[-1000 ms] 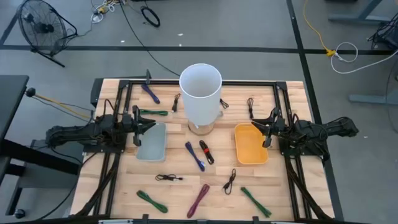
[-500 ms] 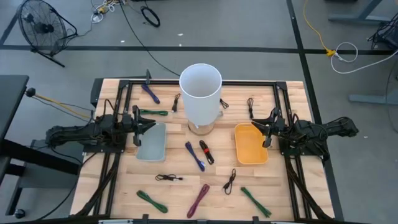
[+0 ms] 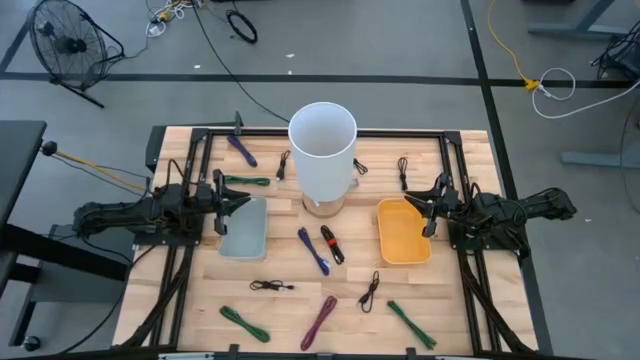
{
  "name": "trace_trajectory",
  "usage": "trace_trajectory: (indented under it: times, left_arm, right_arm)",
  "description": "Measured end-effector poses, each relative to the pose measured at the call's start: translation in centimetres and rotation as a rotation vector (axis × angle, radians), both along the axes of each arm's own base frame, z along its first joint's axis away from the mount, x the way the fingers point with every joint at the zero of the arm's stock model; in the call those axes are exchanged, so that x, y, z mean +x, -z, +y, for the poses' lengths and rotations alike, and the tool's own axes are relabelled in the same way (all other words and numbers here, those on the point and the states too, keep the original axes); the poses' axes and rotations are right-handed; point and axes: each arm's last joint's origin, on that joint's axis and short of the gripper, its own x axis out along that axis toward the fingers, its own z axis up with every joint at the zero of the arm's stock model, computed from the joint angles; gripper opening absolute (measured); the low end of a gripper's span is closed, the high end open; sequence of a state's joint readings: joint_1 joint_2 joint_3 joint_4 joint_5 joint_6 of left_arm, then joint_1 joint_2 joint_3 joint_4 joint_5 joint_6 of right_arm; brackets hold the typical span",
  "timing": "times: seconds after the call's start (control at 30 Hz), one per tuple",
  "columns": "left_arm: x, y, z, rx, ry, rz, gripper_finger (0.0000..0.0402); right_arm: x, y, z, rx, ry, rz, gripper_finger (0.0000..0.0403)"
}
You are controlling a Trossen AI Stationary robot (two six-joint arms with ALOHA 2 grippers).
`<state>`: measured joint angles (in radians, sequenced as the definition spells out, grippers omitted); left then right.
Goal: Pick & Place USB Port
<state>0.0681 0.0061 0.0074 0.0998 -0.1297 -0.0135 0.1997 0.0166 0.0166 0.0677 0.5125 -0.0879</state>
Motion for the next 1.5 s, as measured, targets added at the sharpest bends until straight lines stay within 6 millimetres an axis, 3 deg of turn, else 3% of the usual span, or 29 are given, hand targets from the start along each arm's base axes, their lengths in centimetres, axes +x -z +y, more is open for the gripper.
trace_trajectory:
  times: [0.6, 0.8, 1.07, 1.3, 1.5]
  left_arm:
    - [0.0, 0.01, 0.0, 0.0, 0.0, 0.0, 0.0058]
    - [0.0, 0.0, 0.0, 0.0, 0.0, 0.0, 0.0058]
    - [0.0, 0.01, 0.0, 0.0, 0.001, 0.0, 0.0058]
    - [0.0, 0.0, 0.0, -0.001, 0.0, 0.0, 0.0058]
    - [0.0, 0.01, 0.0, 0.0, 0.0, 0.0, 0.0058]
  right_arm:
    - [0.04, -0.04, 0.17, -0.003, -0.062, -0.005, 0.0059]
    - [-0.12, -0.25, -0.26, 0.013, 0.095, -0.027, 0.0059]
    - [-0.15, -0.25, -0.32, 0.011, 0.115, -0.025, 0.0059]
    - [-0.23, -0.28, -0.48, -0.341, 0.203, 0.125, 0.0059]
    - [-0.24, -0.39, -0.49, -0.382, 0.209, 0.133, 0.0059]
